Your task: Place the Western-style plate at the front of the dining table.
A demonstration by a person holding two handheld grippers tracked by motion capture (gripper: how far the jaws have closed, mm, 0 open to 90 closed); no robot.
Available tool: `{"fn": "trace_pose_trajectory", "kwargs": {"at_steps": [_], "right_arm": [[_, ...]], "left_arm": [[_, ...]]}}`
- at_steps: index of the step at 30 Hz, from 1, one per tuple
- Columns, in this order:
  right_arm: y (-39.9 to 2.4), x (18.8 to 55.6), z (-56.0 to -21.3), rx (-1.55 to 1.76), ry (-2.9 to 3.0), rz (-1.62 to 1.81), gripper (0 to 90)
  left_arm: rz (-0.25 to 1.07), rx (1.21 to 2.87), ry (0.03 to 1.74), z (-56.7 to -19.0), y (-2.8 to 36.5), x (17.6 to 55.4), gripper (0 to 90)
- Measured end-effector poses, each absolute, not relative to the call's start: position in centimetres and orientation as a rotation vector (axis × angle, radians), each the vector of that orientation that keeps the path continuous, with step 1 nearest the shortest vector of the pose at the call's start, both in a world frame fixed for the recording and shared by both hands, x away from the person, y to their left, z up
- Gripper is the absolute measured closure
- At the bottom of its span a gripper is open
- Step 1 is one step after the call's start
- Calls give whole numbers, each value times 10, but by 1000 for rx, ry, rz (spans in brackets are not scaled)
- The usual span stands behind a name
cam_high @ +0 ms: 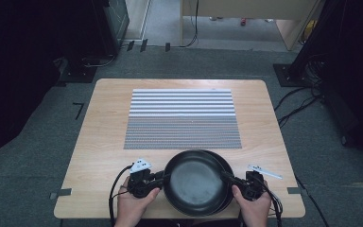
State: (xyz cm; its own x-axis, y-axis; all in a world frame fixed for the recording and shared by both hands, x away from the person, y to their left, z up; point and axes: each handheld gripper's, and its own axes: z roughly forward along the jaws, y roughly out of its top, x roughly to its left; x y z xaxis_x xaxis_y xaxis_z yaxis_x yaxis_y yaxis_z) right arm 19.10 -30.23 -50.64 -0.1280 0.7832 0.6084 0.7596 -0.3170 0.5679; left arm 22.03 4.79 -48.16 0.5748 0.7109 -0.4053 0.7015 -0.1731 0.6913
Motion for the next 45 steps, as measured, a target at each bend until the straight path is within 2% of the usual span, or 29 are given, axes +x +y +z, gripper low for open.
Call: {"fn": "trace_pose_trajectory", "kwargs": {"at_steps": [7, 20, 45], "right_arm": [[-314, 197, -514, 2243, 1738, 1635, 844], [-321, 202, -520, 2264, 1746, 1721, 858], [-324, 203, -513, 2294, 1708, 1780, 828]], "left_arm": [[-22, 1873, 1146, -484, 50, 221, 697], [-34, 1875, 1137, -485, 50, 221, 688], [-155, 1802, 1200, -481, 51, 225, 749]]}}
